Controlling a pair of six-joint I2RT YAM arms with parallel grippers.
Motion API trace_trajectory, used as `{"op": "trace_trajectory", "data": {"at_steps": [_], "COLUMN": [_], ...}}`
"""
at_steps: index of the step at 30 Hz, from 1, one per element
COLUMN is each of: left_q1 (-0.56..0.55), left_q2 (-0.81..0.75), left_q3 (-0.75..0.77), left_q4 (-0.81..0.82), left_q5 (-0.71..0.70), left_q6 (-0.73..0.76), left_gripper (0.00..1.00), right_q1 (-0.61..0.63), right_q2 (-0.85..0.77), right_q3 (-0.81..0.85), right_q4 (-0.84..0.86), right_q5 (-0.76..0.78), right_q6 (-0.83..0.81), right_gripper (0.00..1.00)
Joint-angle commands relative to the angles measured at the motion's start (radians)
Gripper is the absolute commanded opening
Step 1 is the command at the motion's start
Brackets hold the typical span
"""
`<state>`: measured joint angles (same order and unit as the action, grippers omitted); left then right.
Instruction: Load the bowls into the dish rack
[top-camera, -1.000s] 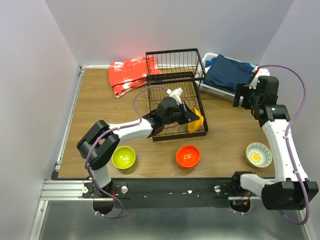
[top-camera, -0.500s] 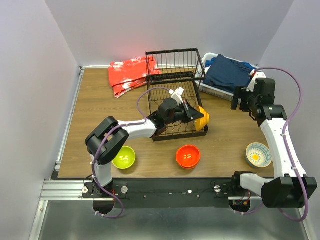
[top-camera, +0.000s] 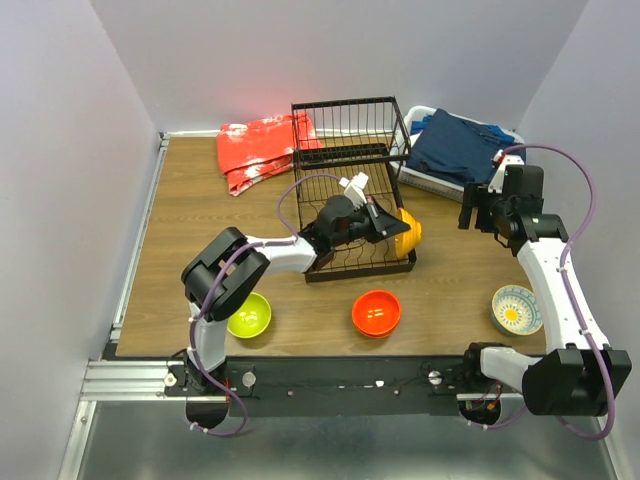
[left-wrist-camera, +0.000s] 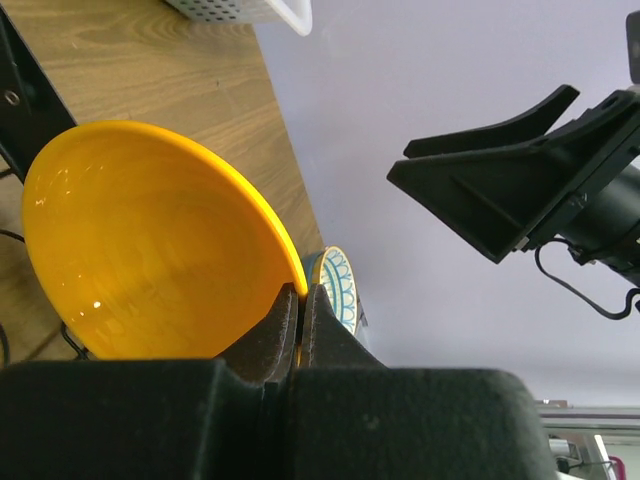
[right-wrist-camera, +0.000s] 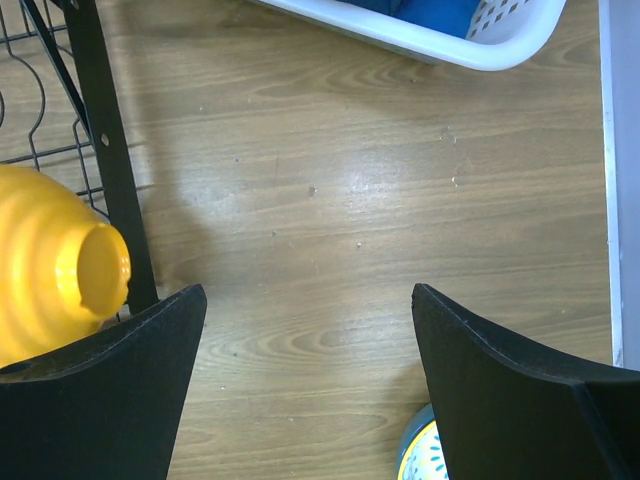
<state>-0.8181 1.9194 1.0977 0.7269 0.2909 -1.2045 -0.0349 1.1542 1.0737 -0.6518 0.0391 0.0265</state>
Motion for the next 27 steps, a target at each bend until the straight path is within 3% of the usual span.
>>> {"op": "trace_trajectory", "data": {"at_steps": [1, 12, 27], "left_q1": [0.023, 0.014, 0.013], "left_q2": [0.043, 0.092, 0.059], "left_q3": [-0.036, -0.042, -0.147], "left_q4": [0.127, 0.226, 0.157], "left_q5": [0.056, 0.045, -0.019], "left_q6": [-0.018, -0.059, -0.023], "left_gripper": [0.00, 0.00, 0.00], "right_q1": [-0.013, -0.016, -0.017], "right_q2": [0.012, 0.061, 0.047], "right_q3": [-0.018, 0.015, -0.012], "right_q4": [0.018, 0.018, 0.027], "right_q5": [-0.013, -0.015, -0.025], "right_q6": [0.004, -0.008, -0.007], "right_gripper": [0.91, 0.91, 0.91]}}
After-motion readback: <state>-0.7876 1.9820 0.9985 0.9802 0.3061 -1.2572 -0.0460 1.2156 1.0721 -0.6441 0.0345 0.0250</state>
